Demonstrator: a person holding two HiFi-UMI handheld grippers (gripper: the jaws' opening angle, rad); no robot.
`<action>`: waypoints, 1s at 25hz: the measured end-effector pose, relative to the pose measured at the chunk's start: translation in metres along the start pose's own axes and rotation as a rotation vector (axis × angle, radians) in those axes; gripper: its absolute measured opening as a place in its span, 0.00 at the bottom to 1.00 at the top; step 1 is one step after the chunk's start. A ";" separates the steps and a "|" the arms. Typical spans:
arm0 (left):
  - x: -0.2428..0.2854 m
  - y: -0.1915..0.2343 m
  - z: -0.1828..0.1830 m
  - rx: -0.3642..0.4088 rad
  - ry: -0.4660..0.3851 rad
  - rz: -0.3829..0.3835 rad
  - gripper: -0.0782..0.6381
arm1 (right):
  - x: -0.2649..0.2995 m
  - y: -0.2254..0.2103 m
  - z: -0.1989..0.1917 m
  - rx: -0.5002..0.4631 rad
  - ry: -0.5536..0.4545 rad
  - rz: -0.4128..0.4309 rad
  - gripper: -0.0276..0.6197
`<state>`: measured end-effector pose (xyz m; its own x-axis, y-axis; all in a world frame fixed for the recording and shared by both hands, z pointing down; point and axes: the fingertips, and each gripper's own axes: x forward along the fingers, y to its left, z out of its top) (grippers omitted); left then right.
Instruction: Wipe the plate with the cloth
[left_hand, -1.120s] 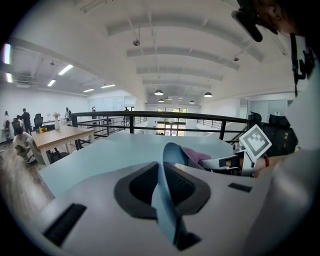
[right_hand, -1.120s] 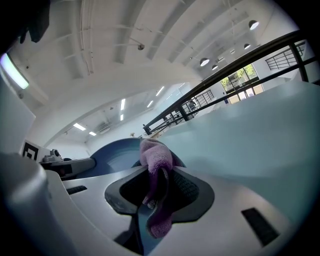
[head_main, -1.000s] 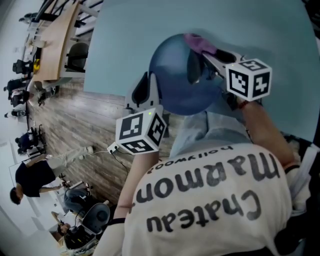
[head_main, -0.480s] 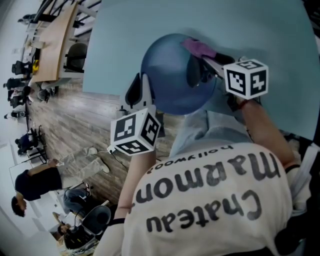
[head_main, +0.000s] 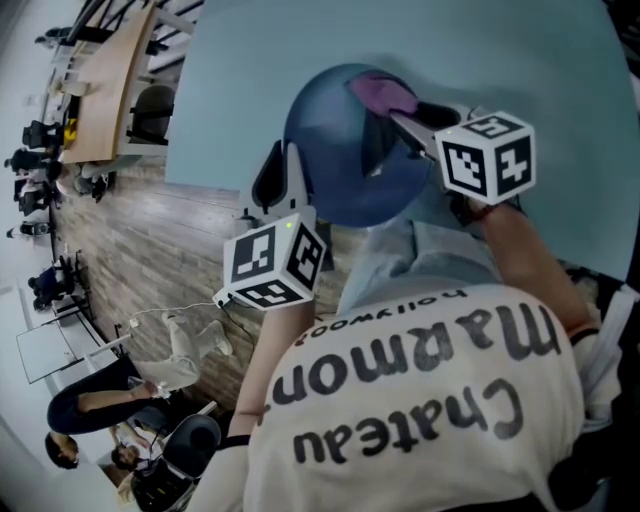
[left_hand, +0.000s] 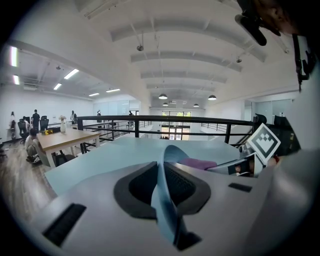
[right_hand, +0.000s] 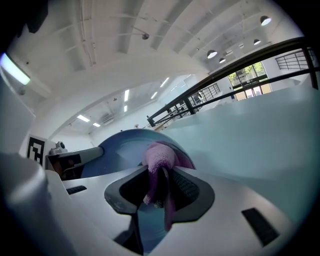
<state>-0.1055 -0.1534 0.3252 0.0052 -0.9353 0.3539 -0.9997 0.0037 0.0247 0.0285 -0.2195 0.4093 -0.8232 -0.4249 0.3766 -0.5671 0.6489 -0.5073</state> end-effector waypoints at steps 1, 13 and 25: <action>0.000 -0.001 0.001 0.005 -0.004 -0.002 0.16 | 0.001 0.009 0.004 -0.015 -0.008 0.020 0.26; 0.000 -0.010 0.003 0.019 -0.022 -0.014 0.16 | 0.007 0.095 0.013 -0.211 -0.019 0.209 0.26; 0.000 -0.006 -0.004 0.015 0.005 -0.018 0.16 | 0.025 0.103 0.005 -0.247 0.006 0.241 0.26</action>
<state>-0.0993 -0.1523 0.3294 0.0234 -0.9334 0.3582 -0.9997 -0.0187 0.0168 -0.0507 -0.1660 0.3627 -0.9319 -0.2376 0.2741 -0.3319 0.8635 -0.3799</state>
